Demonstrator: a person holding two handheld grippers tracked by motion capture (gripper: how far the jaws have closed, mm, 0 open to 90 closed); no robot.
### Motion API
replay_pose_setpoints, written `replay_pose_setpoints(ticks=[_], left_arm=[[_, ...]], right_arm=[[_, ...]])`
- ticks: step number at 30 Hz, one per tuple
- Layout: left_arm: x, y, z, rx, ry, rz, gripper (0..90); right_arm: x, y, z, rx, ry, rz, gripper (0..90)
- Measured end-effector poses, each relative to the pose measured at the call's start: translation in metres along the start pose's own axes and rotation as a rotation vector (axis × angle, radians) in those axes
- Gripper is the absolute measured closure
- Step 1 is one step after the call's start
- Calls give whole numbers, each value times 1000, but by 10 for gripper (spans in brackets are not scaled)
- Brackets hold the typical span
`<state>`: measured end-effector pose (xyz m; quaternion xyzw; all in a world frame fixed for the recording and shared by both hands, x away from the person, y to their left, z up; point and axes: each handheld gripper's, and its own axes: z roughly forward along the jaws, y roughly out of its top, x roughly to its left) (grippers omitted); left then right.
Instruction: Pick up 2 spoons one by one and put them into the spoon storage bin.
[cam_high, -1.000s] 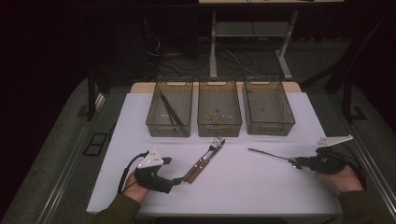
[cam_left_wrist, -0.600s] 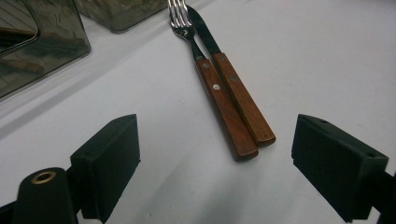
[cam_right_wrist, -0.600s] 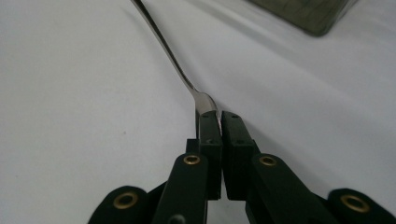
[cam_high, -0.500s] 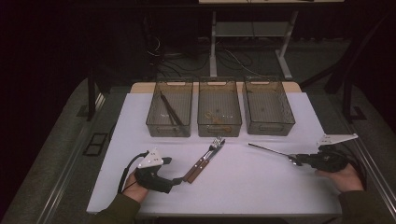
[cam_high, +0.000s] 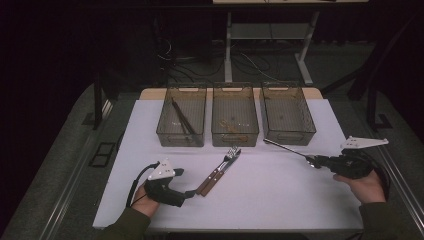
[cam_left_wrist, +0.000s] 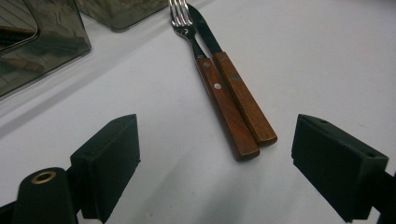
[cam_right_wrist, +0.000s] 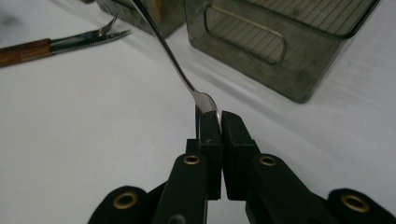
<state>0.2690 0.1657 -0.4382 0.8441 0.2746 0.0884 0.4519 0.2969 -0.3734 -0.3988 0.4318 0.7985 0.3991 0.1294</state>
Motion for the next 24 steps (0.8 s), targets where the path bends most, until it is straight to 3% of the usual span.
replay_pose_setpoints(ticks=[10,16,24], left_arm=[[0,0,1,1,1,-1,139],[0,0,1,2,2,-3,139],[0,0,2,5,1,-2,139]], right_arm=[[9,21,2,-53,-31,16,879],[14,33,9,-58,-55,13,879],[21,51,19,-72,-53,22,878]])
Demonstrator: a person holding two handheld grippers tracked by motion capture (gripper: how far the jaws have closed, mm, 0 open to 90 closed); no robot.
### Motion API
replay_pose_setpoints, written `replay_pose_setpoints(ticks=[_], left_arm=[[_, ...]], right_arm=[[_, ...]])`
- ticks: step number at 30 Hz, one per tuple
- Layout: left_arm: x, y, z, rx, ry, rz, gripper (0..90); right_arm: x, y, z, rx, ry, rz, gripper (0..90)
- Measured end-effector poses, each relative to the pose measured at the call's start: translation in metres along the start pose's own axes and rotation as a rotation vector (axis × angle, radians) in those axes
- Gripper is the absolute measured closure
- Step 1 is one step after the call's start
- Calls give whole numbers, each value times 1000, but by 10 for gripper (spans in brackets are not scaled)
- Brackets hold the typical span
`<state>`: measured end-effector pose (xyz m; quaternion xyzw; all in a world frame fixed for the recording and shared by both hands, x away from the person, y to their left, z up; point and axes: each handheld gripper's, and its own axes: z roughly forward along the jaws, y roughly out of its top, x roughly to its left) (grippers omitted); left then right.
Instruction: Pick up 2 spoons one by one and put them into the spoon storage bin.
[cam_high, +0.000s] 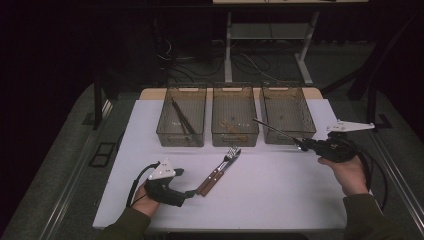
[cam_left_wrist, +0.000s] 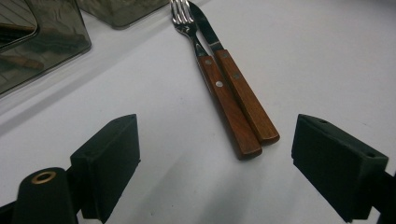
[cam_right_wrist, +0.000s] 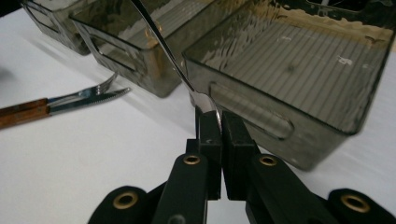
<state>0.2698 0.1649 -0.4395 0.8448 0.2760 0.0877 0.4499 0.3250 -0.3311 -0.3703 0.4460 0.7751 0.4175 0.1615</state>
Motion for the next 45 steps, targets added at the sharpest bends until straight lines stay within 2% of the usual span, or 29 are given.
replay_pose_setpoints(ticks=[4,8,18,28,35,45], left_arm=[[0,0,0,-2,-1,-2,139],[0,0,-1,-3,-1,-4,139],[0,0,-1,-6,-5,-4,139],[0,0,-1,-10,-8,-5,139],[-1,0,-1,-19,-11,-12,139],[-2,0,-1,-24,-14,-16,139]], right_arm=[[4,9,8,-4,-7,-1,878],[10,20,18,15,-24,15,878],[23,50,47,46,-45,12,878],[42,82,75,79,-67,-13,877],[50,92,99,107,-74,-11,877],[56,93,124,127,-65,6,877]])
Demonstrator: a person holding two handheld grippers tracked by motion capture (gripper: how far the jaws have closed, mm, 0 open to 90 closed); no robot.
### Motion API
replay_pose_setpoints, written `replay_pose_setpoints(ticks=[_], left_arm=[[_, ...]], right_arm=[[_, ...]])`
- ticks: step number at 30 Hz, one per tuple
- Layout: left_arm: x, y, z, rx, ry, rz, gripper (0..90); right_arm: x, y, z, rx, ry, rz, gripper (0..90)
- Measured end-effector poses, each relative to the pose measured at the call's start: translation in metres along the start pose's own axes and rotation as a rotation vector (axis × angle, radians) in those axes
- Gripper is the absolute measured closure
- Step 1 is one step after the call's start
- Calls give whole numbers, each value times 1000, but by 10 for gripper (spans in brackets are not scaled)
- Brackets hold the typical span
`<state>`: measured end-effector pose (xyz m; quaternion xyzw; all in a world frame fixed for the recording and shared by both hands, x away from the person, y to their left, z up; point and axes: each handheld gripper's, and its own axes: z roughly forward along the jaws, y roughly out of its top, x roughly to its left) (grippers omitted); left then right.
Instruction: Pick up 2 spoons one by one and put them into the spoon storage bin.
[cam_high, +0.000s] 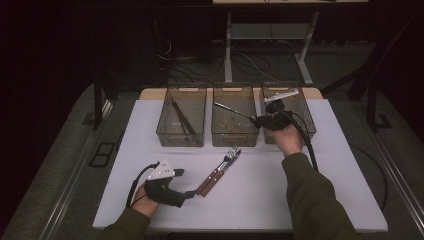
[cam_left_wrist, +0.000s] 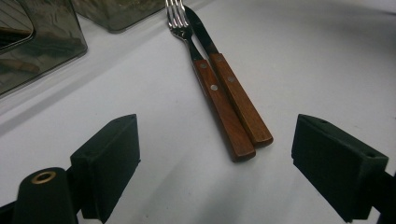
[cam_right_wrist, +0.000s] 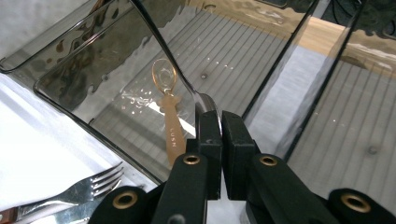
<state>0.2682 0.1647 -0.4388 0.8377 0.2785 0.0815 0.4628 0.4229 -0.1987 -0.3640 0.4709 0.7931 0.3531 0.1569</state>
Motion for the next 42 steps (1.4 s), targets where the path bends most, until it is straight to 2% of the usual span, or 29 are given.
replay_pose_setpoints(ticks=[15,19,23,30,33,38,42], left_arm=[[0,0,0,-1,-3,1,139],[0,0,0,0,-3,2,140],[0,0,0,1,-2,2,140],[0,0,0,1,-2,1,140],[0,0,0,1,-1,1,140],[1,0,0,13,1,15,139],[1,0,0,17,2,18,139]], right_arm=[[7,0,17,33,-8,-10,864],[8,0,17,26,0,-28,742],[8,0,16,17,20,-34,691],[4,-2,9,-13,56,-17,554],[2,-5,4,-31,90,-17,509],[-4,-12,-3,-39,108,-29,431],[-7,-20,-11,-67,118,-33,397]])
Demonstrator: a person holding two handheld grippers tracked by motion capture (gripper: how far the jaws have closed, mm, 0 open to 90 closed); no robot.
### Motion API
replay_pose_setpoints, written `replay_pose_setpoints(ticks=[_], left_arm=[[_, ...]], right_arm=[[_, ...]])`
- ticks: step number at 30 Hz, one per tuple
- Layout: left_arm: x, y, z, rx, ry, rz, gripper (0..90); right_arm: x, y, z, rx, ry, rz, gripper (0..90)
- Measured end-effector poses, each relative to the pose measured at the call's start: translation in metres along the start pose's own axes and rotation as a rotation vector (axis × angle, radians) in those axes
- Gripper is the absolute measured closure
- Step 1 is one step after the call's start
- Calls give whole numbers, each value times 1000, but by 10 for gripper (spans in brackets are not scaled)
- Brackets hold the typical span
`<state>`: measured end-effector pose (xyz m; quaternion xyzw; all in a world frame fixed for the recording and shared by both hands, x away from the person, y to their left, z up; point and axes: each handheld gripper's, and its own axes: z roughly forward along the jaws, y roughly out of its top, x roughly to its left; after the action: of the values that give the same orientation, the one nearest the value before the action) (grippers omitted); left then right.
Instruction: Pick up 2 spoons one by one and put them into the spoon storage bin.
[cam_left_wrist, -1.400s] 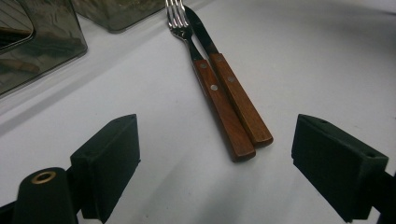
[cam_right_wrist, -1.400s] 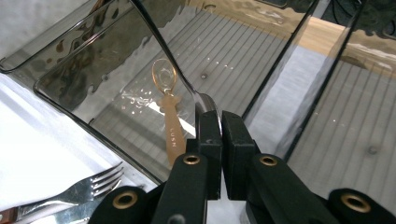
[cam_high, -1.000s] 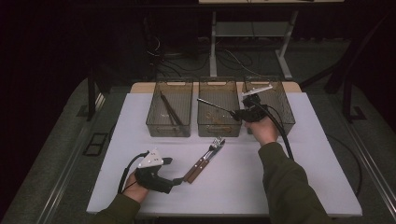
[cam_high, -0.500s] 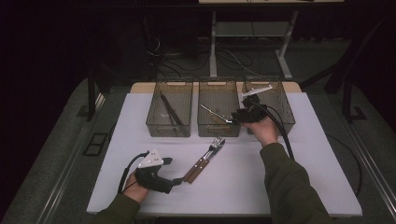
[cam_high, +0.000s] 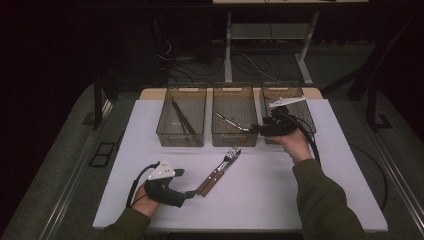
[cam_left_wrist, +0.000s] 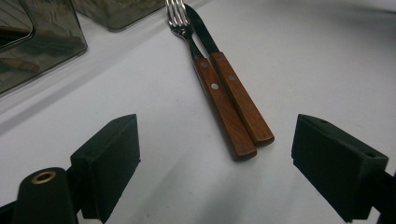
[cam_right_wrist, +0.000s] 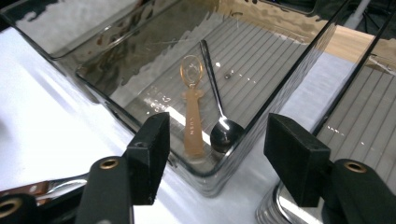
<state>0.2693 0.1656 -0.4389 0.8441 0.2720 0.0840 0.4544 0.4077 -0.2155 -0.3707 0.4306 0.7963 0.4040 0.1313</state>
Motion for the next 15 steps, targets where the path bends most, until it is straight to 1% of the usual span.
replay_pose_setpoints(ticks=[2,5,6,8,13,15], left_arm=[[0,0,0,-1,1,-1,139],[0,0,1,0,3,-5,139],[0,0,0,2,4,-4,139],[0,0,1,0,17,-10,134],[0,0,1,-4,20,-11,134],[0,0,1,-5,19,-12,134]], right_arm=[[-1,-3,-4,-13,13,0,381],[-2,-9,-10,-30,15,1,360],[-3,-11,-12,-36,24,2,355],[-3,-15,-15,-45,33,3,331],[1,-28,-21,-49,38,-30,270],[1,-36,-24,-59,49,-27,257]])
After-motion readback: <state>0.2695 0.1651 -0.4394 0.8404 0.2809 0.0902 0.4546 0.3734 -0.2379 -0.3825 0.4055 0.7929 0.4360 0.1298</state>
